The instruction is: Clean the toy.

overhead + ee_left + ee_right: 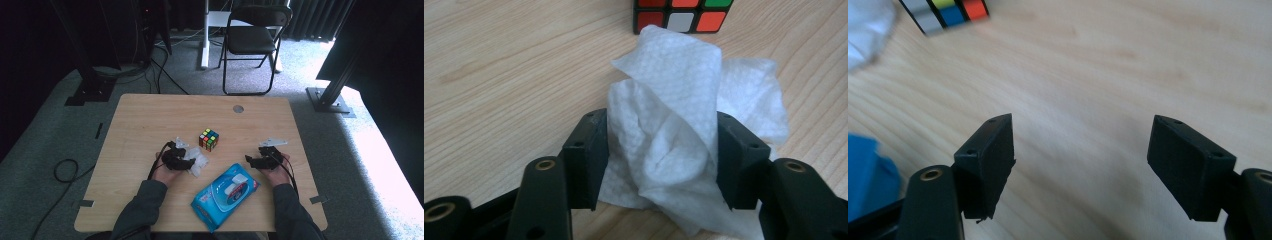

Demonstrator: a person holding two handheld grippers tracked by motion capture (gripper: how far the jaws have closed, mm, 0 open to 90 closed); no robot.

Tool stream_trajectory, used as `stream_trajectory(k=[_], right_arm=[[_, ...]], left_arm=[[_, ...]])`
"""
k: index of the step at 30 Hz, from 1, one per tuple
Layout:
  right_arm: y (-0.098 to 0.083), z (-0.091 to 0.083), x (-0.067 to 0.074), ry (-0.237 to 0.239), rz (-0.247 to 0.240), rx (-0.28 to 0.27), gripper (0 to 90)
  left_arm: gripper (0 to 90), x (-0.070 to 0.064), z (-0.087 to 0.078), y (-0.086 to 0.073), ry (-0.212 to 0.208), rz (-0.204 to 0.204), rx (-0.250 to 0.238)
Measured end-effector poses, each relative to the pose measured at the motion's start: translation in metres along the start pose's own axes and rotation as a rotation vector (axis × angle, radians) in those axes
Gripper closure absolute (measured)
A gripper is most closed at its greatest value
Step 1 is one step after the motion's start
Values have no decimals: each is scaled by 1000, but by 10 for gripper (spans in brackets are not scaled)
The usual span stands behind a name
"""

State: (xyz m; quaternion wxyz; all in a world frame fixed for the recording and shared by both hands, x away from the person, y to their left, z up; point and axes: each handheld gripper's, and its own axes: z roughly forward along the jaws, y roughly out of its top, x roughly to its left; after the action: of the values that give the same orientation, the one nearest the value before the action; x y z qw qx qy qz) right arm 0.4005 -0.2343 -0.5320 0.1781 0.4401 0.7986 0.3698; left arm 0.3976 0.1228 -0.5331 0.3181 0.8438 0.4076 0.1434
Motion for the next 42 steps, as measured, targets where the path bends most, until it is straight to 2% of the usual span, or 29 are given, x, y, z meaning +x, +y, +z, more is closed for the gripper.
stream_trajectory(k=[5,6,9,18,23,25,28,33,38,42], right_arm=[[16,-3,7,41,-16,-36,234],[24,-3,12,60,-41,-49,222],[36,-1,20,95,-64,-61,209],[63,11,36,169,-122,-66,195],[75,20,42,200,-143,-71,193],[81,29,45,221,-152,-59,186],[84,36,48,222,-160,-50,174],[94,54,61,251,-179,-27,143],[99,70,70,260,-200,-3,131],[101,82,71,248,-216,43,129]], left_arm=[[508,0,-1,1,1,3,5],[524,-1,-1,0,-3,8,6],[567,0,-1,0,-9,8,4],[665,2,-2,-2,-18,0,-12],[771,1,-2,-2,-33,-1,-19],[785,1,-2,-3,-39,6,-19],[794,1,-2,-3,-41,5,-20],[797,2,-2,-3,-48,-1,-23],[796,2,-2,-3,-51,-2,-25],[796,2,-2,-4,-54,-7,-28]])
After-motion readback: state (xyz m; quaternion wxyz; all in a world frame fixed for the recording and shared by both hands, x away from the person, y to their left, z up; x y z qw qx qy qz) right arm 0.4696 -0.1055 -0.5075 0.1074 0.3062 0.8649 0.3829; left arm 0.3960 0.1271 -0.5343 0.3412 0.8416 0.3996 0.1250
